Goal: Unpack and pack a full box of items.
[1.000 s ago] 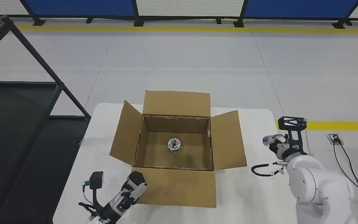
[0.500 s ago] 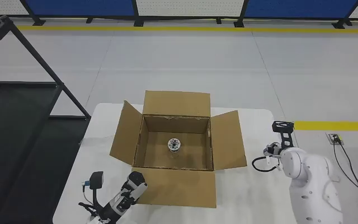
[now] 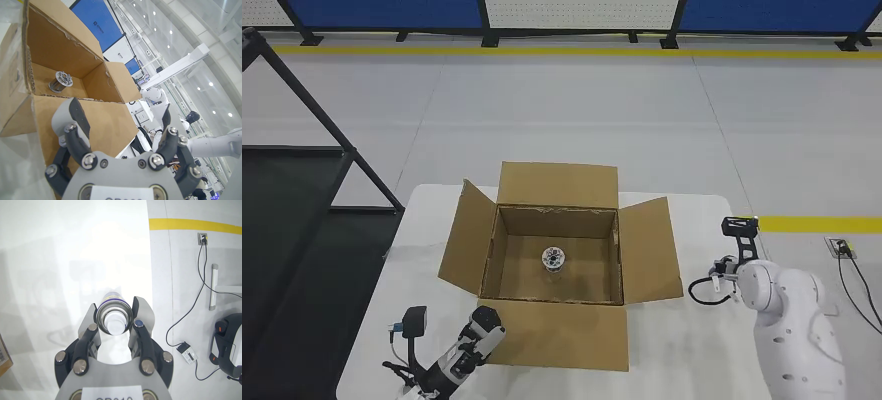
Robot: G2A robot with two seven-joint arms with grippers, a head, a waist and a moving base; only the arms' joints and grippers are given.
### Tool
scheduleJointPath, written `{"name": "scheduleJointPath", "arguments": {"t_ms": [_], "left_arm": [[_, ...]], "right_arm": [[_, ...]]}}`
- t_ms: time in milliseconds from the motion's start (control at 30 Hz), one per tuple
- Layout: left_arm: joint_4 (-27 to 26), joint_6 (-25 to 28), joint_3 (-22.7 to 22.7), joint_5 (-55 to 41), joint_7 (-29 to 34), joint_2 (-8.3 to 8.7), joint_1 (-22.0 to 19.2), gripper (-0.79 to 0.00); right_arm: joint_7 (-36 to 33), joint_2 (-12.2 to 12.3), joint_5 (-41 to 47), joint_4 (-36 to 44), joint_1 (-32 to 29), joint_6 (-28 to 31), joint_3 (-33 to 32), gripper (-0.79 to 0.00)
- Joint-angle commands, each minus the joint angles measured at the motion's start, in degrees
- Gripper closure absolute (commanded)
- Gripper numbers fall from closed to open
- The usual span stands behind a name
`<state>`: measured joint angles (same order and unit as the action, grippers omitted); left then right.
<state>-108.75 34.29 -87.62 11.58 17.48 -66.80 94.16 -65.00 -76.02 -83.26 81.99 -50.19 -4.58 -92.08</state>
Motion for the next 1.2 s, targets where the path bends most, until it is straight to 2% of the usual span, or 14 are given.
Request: {"name": "scheduleJointPath", "arguments": {"t_ms": [0,100,133,200,233,267,367,400,433,667,833,1000,1167], "left_arm": [[0.00,0.00,0.00,0.00,0.00,0.00,0.00,-0.785],[0.00,0.00,0.00,0.00,0.00,0.00,0.00,-0.785],[0.00,0.00,0.00,0.00,0.00,0.00,0.00,-0.785],[0.00,0.00,0.00,0.00,0.00,0.00,0.00,-0.785],[0.00,0.00,0.00,0.00,0.00,0.00,0.00,-0.785],[0.00,0.00,0.00,0.00,0.00,0.00,0.00,-0.785],[0.00,0.00,0.00,0.00,0.00,0.00,0.00,-0.785],[0.00,0.00,0.00,0.00,0.00,0.00,0.00,-0.785],[0.00,0.00,0.00,0.00,0.00,0.00,0.00,-0.785],[0.00,0.00,0.00,0.00,0.00,0.00,0.00,-0.785],[0.00,0.00,0.00,0.00,0.00,0.00,0.00,-0.785],[-0.55,0.32,-0.79,-0.81,-1.71,-0.01,0.49,-0.785],[-1.16,1.87,-3.06,-2.32,-3.91,0.07,2.05,-0.785]], "right_arm": [[-0.06,0.05,0.15,-0.07,0.06,0.05,0.03,-0.363],[-0.07,0.15,0.73,-0.03,0.07,0.24,-0.05,-0.391],[-0.09,0.19,0.89,0.05,0.03,0.37,-0.09,-0.422],[-0.12,0.27,1.30,0.32,-0.09,0.48,-0.22,-0.523],[-0.12,0.31,1.41,0.48,-0.20,0.52,-0.24,-0.536],[-0.16,0.35,1.45,0.63,-0.28,0.52,-0.28,-0.606],[0.46,0.50,2.26,2.01,-0.45,0.13,-1.04,-0.702],[0.84,0.54,2.84,3.11,-0.78,0.10,-1.34,-0.770],[1.32,0.59,3.46,4.83,-1.23,-0.23,-1.86,-0.785],[4.84,0.84,9.13,23.72,-7.24,-1.10,-5.64,-0.785],[7.61,0.77,13.48,37.75,-11.01,0.61,-4.14,-0.785],[7.23,0.79,14.96,45.08,-11.54,6.12,3.54,-0.785],[4.16,0.42,13.33,42.48,-6.29,8.74,15.01,-0.785]]}}
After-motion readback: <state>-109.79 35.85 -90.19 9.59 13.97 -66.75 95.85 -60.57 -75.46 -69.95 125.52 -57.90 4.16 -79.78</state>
